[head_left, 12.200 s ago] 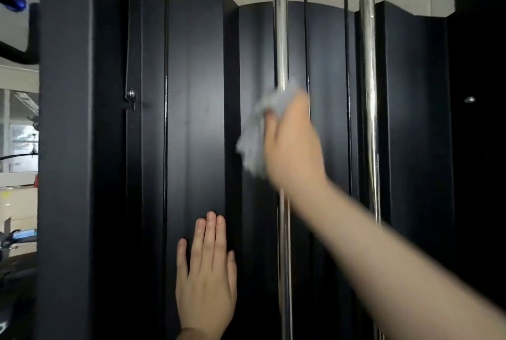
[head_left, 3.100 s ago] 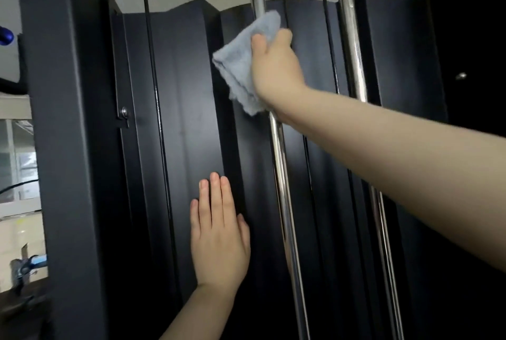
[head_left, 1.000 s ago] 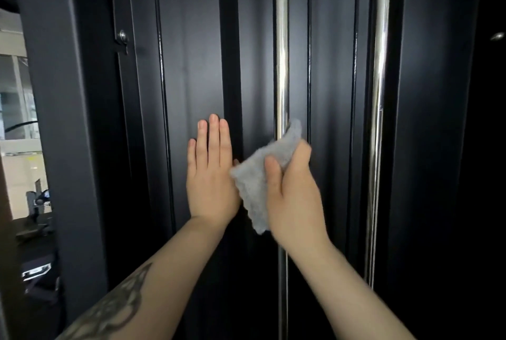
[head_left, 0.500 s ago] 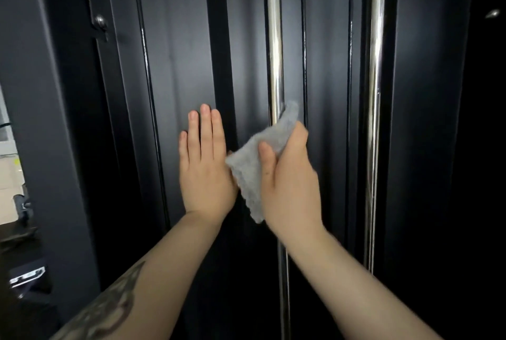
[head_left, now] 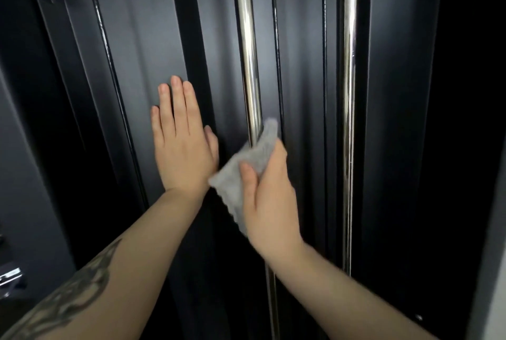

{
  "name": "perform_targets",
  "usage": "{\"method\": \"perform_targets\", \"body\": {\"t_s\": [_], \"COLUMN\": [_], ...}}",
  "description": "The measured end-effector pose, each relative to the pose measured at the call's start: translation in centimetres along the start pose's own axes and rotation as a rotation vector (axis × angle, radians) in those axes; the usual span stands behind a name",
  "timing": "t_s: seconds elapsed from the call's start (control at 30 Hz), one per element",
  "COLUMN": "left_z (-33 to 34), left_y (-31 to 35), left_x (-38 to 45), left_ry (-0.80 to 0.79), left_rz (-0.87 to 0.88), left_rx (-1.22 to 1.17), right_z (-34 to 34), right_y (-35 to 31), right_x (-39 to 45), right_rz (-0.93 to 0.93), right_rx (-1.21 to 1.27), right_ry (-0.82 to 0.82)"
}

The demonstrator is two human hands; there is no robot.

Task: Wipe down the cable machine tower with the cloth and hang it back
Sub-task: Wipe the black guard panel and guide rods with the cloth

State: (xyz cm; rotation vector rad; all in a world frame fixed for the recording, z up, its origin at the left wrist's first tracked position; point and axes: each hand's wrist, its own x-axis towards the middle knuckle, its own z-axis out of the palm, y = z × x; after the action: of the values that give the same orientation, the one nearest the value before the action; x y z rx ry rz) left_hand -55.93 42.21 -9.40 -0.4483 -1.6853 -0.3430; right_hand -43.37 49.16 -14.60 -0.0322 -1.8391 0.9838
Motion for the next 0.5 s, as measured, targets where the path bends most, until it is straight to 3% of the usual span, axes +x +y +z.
{"method": "perform_targets", "body": {"t_s": [0.13,0.27,0.37,0.5], "left_z": [-0.4,-0.1,0.0,-0.4], "left_y": [0.2,0.0,0.0,0.0], "left_x": [-0.1,-0.1,-0.1,-1.7], "left_ry": [0.008,0.009,-0.004,-0.034], "left_rz": [0.010,-0.006,0.009,-0.023], "left_rx": [-0.027,-0.016,0.003,-0.035], "right_z": [0.5,-0.1,-0.8,-0.6], "right_y": [3.3,0.5,-3.0,-0.3], "right_x": [-7.5,0.0,4.9,0.2], "right_rz": [0.181,0.040,-0.065,0.015], "right_rx": [0.002,0.120,0.014,-0.073], "right_ry": [-0.063,-0.085,-0.010,-0.036]}}
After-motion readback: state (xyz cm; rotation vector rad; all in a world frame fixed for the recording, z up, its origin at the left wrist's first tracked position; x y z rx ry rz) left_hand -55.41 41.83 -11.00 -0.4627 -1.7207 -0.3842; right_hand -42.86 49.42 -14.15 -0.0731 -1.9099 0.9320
